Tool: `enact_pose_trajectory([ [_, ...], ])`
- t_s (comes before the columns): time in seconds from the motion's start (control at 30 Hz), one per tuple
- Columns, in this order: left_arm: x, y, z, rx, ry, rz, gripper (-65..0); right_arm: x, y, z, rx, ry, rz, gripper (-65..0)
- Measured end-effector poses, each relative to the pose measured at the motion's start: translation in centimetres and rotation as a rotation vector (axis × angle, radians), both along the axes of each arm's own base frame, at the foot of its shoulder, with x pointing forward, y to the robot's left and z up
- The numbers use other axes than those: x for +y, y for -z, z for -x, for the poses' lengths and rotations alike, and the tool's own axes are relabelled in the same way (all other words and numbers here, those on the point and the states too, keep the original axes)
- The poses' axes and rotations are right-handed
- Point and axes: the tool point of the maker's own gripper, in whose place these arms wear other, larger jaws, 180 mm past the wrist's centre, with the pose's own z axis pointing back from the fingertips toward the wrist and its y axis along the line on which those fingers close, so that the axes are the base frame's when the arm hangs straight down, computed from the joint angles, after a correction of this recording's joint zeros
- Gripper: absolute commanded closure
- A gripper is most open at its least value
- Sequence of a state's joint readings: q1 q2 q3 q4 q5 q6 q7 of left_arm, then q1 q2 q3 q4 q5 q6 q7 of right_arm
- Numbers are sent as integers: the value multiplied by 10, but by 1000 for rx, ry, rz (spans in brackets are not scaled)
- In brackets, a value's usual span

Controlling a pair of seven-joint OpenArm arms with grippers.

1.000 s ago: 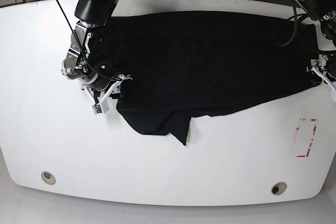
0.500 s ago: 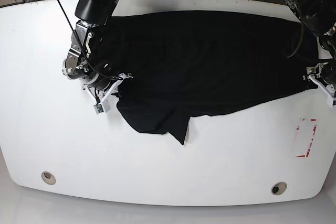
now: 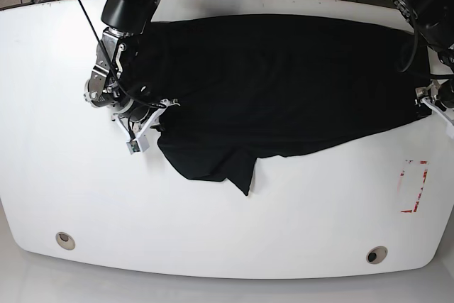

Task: Fold the T-shirt properly
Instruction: 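Regrasp the shirt corner with the left gripper near the hem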

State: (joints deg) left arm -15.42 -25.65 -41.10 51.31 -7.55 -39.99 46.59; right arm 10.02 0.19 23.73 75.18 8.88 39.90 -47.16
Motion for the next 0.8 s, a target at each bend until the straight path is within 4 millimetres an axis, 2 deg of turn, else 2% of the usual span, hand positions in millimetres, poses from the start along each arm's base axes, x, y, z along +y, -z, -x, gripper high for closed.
enact_pose_trajectory([
  [0.2,2,3,-1,-5,-12,24,-461,0,0,0,0,1,-2,-3],
  [0.3,0,4,-2,-15,-17,35,-403,0,0,0,0,1,-1,-3],
  [0.4,-6,5,-7,-21,-22,42,-262,0,0,0,0,0,-1,-3],
  [0.53,-17,7,-14,-40,-14,69,-18,0,0,0,0,1,-2,-2],
  [0.57,-20,8,-15,-39,-9,72,0,0,0,0,0,1,-1,0],
  [0.8,-28,4,-19,-12,58,21,0,-6,-11,0,-21,-3,39,0],
])
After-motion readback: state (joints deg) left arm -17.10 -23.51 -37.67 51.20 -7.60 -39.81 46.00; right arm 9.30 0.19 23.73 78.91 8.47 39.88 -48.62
